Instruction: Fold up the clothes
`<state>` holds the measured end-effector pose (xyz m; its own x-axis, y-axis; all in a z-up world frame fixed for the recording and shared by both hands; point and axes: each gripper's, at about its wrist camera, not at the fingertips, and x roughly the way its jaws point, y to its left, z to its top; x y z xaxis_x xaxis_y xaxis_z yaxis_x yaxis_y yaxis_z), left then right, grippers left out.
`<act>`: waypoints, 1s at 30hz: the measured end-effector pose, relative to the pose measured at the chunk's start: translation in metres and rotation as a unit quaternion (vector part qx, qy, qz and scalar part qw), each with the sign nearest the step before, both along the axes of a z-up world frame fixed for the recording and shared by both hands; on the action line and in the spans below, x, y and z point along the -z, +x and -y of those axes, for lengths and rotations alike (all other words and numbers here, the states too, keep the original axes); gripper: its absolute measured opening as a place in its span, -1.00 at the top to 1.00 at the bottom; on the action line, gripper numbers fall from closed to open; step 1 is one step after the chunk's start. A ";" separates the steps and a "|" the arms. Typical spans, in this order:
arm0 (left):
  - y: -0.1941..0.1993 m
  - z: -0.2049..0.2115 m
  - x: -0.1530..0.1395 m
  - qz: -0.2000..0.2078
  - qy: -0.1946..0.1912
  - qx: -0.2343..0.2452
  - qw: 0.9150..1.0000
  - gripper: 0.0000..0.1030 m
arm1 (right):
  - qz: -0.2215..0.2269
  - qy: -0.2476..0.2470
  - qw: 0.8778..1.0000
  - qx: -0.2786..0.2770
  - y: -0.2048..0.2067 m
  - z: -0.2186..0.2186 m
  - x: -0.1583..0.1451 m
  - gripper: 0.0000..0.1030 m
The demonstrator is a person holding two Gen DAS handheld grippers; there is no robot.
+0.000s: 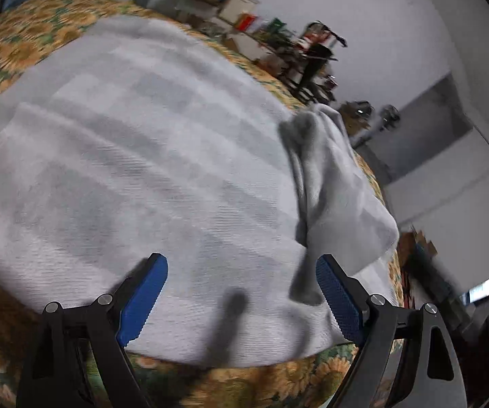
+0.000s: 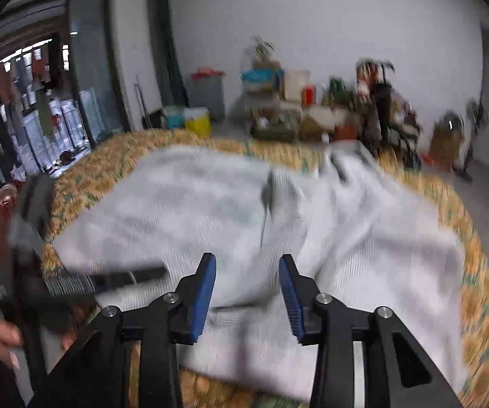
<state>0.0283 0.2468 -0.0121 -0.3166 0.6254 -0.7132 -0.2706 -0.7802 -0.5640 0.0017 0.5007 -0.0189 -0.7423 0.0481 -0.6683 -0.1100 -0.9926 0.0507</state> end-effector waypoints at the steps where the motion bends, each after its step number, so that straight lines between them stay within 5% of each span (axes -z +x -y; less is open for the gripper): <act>1: -0.001 0.002 0.001 0.004 0.005 -0.002 1.000 -0.72 | 0.003 -0.012 1.000 0.017 0.003 -0.006 0.005 0.05; 8: 0.002 0.008 0.001 0.005 0.012 -0.002 1.000 -0.72 | -0.003 -0.086 0.988 0.128 0.008 -0.054 0.014 -0.03; 11: 0.003 0.010 0.001 0.004 0.012 0.001 1.000 -0.72 | 0.018 -0.101 0.987 0.125 -0.017 -0.059 0.029 0.18; 16: -0.003 0.016 0.001 0.007 0.019 -0.007 1.000 -0.72 | 0.040 -0.085 0.993 0.072 -0.060 -0.036 0.044 0.21; 20: -0.007 0.022 0.001 0.000 0.013 -0.021 1.000 -0.72 | 0.027 -0.188 0.982 -0.023 -0.078 -0.018 0.041 0.39; 23: -0.011 0.029 0.003 0.003 0.019 -0.044 0.999 -0.72 | 0.007 -0.215 0.969 -0.121 -0.075 0.010 0.028 0.38; 27: -0.015 0.029 0.004 0.003 0.019 -0.050 0.999 -0.72 | 0.001 -0.157 0.988 -0.014 -0.064 -0.012 0.022 0.20; 30: -0.017 0.024 0.003 -0.008 0.014 -0.048 0.999 -0.72 | 0.021 -0.154 0.985 0.078 -0.059 -0.046 0.035 0.21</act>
<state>0.0112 0.2231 -0.0147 -0.3870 0.6115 -0.6901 -0.2050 -0.7868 -0.5822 -0.0575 0.5469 -0.0536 -0.7139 -0.0498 -0.6985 -0.2687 -0.9016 0.3390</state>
